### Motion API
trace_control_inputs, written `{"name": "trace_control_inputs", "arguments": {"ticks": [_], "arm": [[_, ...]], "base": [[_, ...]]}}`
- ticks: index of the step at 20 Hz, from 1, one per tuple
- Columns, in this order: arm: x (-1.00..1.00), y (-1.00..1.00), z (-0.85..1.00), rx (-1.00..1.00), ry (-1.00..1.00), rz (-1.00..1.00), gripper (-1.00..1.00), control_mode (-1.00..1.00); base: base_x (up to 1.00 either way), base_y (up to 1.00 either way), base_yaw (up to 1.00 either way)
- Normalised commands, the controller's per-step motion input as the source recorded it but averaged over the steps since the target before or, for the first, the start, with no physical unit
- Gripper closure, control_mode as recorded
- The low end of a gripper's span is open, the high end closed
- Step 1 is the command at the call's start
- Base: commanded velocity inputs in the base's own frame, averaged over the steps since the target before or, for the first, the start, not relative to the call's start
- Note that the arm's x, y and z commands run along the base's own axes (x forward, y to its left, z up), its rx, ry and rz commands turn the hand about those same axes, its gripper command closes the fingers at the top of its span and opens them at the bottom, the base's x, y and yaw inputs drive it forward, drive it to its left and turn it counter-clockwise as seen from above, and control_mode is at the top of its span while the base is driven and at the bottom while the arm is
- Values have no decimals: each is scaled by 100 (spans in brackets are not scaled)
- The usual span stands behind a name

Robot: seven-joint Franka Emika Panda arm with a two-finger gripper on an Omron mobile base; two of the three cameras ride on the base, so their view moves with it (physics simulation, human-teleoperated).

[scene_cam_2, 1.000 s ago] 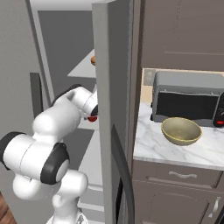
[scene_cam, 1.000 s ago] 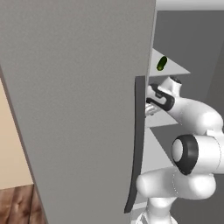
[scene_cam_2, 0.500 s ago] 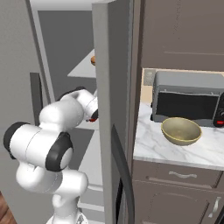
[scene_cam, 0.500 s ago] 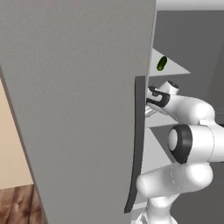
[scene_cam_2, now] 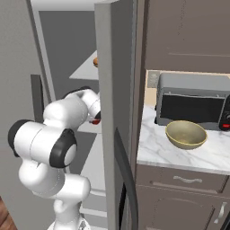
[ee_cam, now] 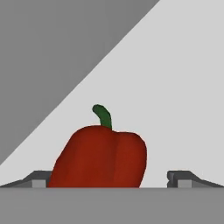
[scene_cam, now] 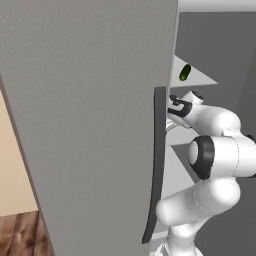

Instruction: Take the cucumber, bell pepper, and tangerine from the freezer and place them in the bowl on the counter.

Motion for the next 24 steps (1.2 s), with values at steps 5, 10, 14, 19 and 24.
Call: {"name": "trace_control_inputs", "arguments": {"ticks": [5, 10, 14, 19, 24], "arm": [[0, 3, -1, 1, 3, 0, -100, -100], [0, 5, -14, 0, 0, 0, -100, -100], [0, 6, -15, 0, 0, 0, -100, -100], [0, 2, -19, 0, 0, 0, -100, -100], [0, 4, -20, 0, 0, 1, -100, -100]], "base": [[0, 0, 0], [0, 0, 0], [0, 0, 0], [0, 0, 0], [0, 0, 0]]}}
